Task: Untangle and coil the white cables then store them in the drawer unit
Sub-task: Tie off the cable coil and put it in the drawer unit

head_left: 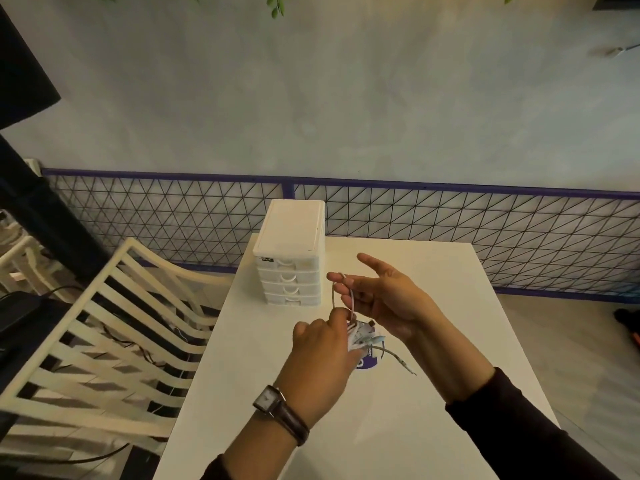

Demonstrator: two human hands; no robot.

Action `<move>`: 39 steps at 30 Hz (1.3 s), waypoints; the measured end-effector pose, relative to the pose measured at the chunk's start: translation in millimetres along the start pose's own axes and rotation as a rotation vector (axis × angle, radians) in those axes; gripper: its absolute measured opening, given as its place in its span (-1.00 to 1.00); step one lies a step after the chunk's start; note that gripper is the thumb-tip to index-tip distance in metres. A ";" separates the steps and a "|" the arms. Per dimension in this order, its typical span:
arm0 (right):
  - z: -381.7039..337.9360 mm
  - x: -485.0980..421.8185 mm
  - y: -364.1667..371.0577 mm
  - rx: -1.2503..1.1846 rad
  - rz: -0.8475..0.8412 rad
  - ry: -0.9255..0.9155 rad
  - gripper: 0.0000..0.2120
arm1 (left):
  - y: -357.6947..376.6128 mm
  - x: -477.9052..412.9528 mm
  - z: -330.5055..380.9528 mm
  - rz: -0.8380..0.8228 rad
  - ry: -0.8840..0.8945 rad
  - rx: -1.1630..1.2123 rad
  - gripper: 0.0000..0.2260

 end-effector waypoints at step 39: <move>18.0 74.1 -10.0 1.134 -0.149 -0.931 -0.64 | 12.8 -5.5 -31.3 0.028 -0.500 1.403 -0.84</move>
Point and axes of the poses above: each hand's wrist, its own x-axis away from the middle knuckle, its own y-axis out of the palm, z = x × y, the point moved 9 cm from there along -x, towards the middle knuckle, and after that the axes turned 13 degrees about z, right-handed, at the moved point
